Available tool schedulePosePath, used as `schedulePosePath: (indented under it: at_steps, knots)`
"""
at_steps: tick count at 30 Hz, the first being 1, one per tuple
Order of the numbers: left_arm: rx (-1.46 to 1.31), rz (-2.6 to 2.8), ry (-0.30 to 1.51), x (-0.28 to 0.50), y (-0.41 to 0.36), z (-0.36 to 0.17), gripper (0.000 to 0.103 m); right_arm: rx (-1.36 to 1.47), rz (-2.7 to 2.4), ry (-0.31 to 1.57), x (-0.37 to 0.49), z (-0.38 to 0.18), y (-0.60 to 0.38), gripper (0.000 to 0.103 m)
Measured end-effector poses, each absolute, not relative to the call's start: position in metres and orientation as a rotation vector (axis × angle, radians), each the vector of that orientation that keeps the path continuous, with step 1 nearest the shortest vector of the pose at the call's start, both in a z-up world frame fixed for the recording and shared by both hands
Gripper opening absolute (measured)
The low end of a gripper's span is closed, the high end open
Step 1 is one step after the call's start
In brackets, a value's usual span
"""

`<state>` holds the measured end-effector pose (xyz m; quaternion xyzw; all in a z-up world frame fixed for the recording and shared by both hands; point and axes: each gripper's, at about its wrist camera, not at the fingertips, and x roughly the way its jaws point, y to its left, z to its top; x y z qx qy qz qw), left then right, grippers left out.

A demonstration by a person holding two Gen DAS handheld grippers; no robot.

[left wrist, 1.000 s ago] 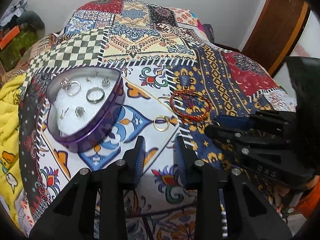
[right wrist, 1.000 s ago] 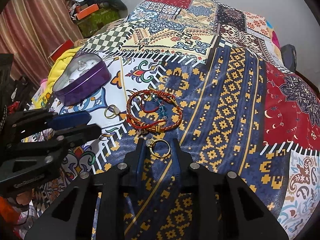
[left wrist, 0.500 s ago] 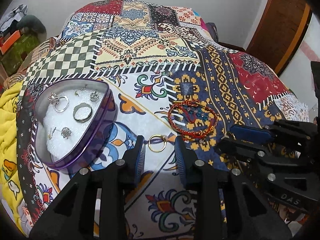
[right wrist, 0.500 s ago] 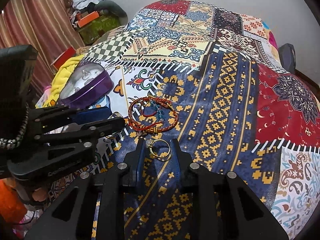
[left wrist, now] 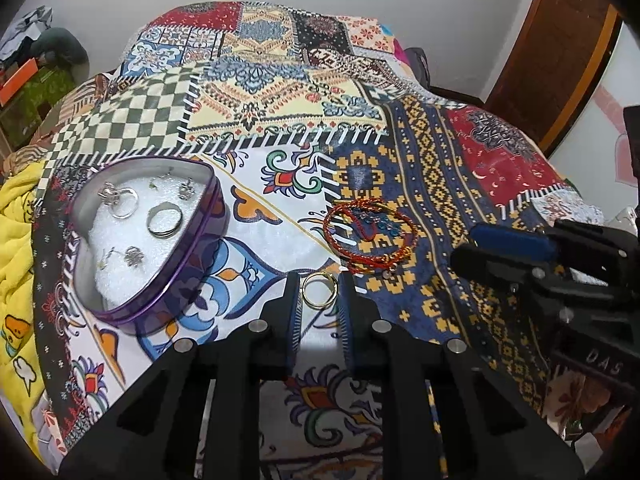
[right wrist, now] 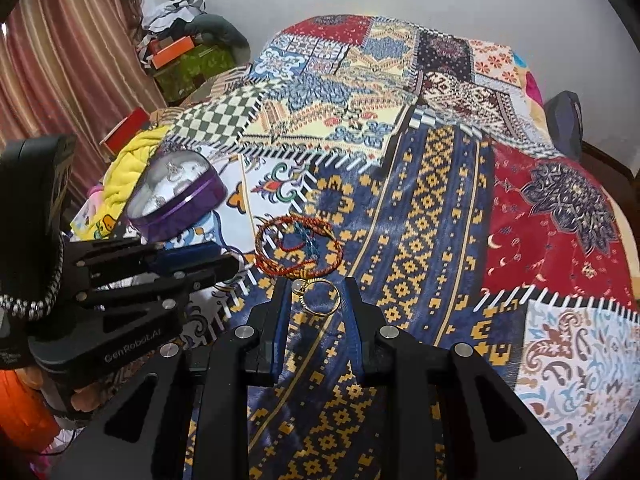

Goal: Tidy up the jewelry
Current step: 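Carry the gold ring with the right gripper over the heart tin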

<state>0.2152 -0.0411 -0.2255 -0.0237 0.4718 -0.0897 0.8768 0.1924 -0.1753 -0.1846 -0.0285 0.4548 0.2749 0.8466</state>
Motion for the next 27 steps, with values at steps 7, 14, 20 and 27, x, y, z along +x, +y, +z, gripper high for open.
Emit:
schedulePosePath:
  at_steps: [7,14,20,27]
  knots:
    - [-0.052,-0.180,0.908,0.196,-0.030,-0.195,0.017,-0.068,0.574,0.908,0.188,-0.162,-0.169,0.023]
    - [-0.067,-0.155,0.831,0.180,-0.011,-0.164,0.017,-0.076,0.584,0.856,0.181,-0.140,-0.156,0.023]
    - [-0.077,-0.131,0.778,0.172,0.009,-0.145,0.017,-0.093,0.609,0.832,0.180,-0.129,-0.139,0.023]
    - [-0.096,-0.090,0.739,0.173,0.039,-0.139,0.017,-0.104,0.652,0.822,0.189,-0.126,-0.112,0.023]
